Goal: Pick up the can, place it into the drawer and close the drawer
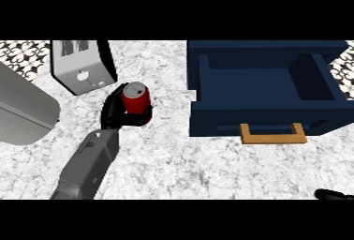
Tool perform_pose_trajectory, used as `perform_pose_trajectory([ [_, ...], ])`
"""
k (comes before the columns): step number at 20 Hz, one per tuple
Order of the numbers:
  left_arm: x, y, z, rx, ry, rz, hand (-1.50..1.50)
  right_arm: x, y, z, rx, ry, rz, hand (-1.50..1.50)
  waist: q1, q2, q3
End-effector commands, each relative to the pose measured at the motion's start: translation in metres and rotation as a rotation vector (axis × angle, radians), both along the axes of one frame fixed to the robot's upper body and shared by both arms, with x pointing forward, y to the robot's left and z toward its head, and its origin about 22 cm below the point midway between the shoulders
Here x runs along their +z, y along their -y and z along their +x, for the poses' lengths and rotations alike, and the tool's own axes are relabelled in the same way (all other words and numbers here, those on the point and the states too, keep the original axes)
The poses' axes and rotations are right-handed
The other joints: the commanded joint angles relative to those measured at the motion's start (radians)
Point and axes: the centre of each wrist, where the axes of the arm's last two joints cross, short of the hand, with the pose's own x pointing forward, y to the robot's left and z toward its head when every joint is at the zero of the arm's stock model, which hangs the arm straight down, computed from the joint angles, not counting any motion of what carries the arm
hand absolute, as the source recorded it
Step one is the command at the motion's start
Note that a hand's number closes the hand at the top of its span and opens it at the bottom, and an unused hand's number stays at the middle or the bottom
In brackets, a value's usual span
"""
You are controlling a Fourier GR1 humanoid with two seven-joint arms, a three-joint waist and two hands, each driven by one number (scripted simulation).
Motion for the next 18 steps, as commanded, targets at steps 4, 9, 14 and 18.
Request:
perform_pose_trajectory([
  [4,0.071,0.053,0.030,-0.103,0.070,0.048,1.50,0.004,-0.008,-0.002,-0.031,0.019,0.002,-1.50,0.017,-0.008,0.001],
  [9,0.128,0.079,0.034,-0.157,0.076,0.047,1.50,0.008,0.006,-0.002,-0.016,-0.001,-0.008,-1.50,0.018,-0.008,0.001],
  [14,0.187,0.106,0.043,-0.173,0.084,0.039,1.50,0.005,-0.002,-0.005,-0.009,0.010,-0.002,-1.50,0.005,-0.003,0.001],
  [18,0.204,0.122,0.039,-0.154,0.111,0.060,1.50,0.016,0.012,-0.003,-0.023,0.025,-0.009,-1.50,0.000,-0.001,0.000],
])
